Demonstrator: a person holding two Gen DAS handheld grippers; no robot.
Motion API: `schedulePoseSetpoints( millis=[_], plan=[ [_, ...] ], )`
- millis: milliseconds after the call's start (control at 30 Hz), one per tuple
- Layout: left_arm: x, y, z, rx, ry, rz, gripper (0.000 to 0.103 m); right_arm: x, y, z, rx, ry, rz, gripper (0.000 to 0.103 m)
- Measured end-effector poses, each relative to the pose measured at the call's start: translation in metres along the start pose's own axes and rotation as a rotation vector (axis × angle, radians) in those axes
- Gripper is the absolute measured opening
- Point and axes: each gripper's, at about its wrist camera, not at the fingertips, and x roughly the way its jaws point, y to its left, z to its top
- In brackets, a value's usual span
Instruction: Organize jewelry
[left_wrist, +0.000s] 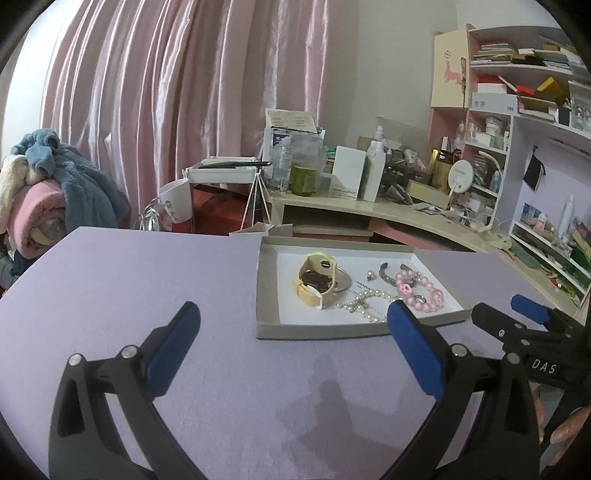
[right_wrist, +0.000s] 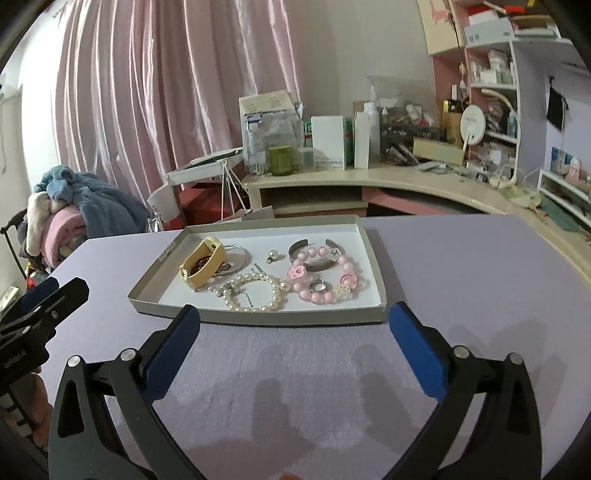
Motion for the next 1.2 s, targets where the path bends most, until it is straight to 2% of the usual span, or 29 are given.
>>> schedulePoseSetpoints(
  millis=[167,467,667,967,1200],
  plan=[
    [-0.003,-0.001,-0.003,0.010,-0.028,-0.009,0.101,-0.003,0.005,-0.006,-0.017,-0.029,0.004,0.102],
    [0.002,0.001,-0.009,0.003,0.006,-0.004,0.101,0.008,0.005,-0.012,-0.008,0.032,0.006,0.102],
    [0.002,0.004,-0.011,-0.011,-0.008,-0.021,0.101,0.002,0.004,-0.013,-0.006,-0.005,0.009,0.102],
    [-0.004,-0.005,-0.013,0.037,-0.033,-0.020,0.101,-0.003,0.003,-0.012,-0.004,-0.037,0.015,0.102],
    [-0.004,-0.007,-0.011,0.038,-0.027,-0.016,0.101,-0.003,0.006,-0.011,-0.017,-0.032,0.012,0.102]
  ],
)
